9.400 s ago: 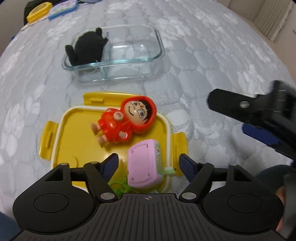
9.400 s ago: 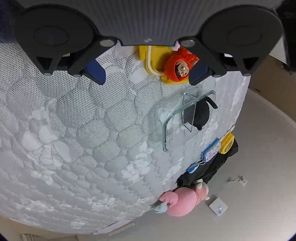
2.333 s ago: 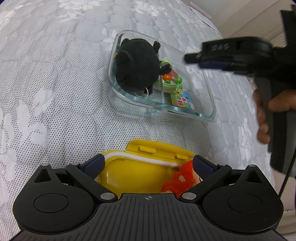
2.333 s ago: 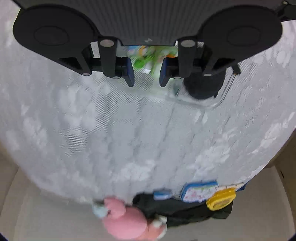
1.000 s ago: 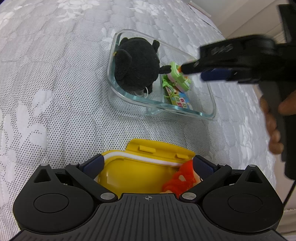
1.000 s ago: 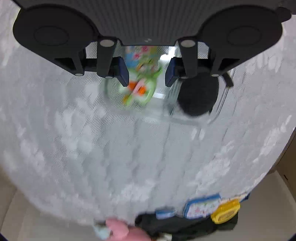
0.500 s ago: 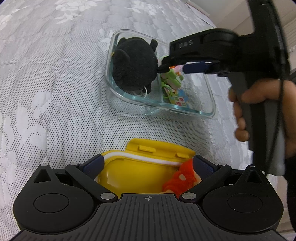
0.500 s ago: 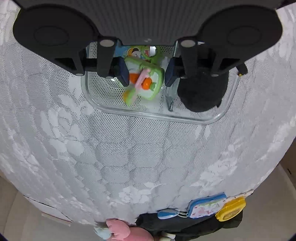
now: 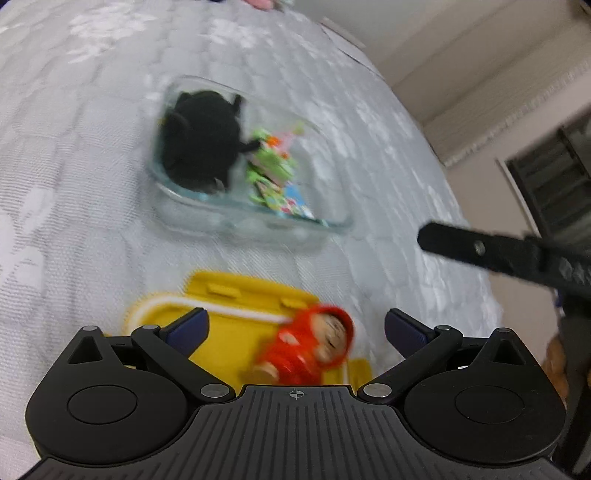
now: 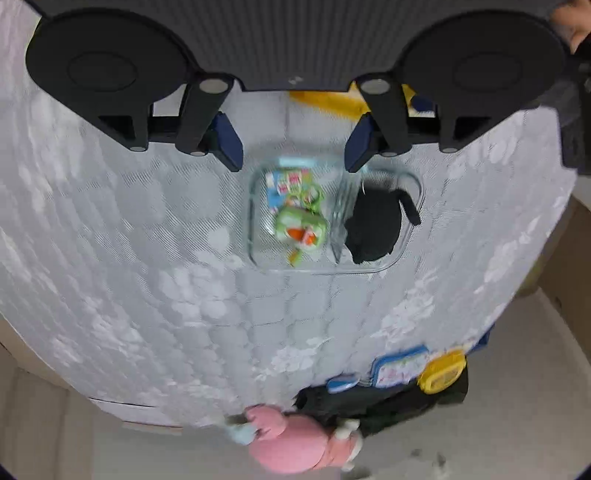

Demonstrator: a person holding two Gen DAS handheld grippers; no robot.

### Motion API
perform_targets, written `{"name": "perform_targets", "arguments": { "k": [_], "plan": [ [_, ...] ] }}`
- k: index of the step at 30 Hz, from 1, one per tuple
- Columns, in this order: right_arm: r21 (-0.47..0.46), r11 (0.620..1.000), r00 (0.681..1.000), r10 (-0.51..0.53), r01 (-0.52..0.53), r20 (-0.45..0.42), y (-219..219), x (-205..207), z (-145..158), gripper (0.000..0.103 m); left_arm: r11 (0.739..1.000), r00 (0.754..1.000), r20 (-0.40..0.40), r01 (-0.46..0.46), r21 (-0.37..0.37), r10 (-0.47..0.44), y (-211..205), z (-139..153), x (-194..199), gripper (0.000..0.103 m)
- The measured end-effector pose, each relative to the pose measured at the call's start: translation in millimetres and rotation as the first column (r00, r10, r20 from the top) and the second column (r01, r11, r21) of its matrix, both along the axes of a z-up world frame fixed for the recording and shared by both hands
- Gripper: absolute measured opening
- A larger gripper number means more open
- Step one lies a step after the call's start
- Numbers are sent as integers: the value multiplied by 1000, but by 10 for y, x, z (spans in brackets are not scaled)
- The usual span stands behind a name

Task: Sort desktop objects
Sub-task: 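Move the right gripper to the red hooded doll and grasp it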

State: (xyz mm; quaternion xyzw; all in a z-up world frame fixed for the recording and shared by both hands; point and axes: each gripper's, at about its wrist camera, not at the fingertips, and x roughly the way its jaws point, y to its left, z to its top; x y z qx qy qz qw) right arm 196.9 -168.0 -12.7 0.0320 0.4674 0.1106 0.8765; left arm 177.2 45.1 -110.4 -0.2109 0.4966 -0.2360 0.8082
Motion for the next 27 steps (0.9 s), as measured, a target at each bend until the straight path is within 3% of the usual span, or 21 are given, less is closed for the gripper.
{"name": "perform_targets", "arguments": {
  "k": [5,9,12,14,17,20,24,27],
  "plan": [
    [93,993,997,-75,77,-30,-309,-445,-132,71,993,990,83,114,43,-117,-306,20,-220,103],
    [169,977,992,-126,129,-31,-466,-623,-235,72,977,987,68,129,172,-143,-420,19,-388,103],
    [284,945,984,-137,165,-117,-515,-641,-397,72,964,986,78,127,233,-149,-435,32,-545,103],
    [290,941,981,-139,175,-139,-447,-620,-460,72,957,983,112,108,271,-143,-373,95,-697,103],
    [282,941,977,-144,185,-160,-325,-584,-540,68,958,984,133,78,277,-118,-223,158,-882,103],
    [274,942,972,-149,196,-182,-202,-548,-620,65,970,992,96,55,235,-79,-67,118,-997,103],
    [263,942,965,-156,209,-210,-39,-500,-727,65,976,994,110,-9,219,-16,11,124,-1001,103],
    [254,942,960,-161,219,-231,83,-464,-807,66,975,995,102,-4,222,-20,3,108,-992,103]
  ]
}}
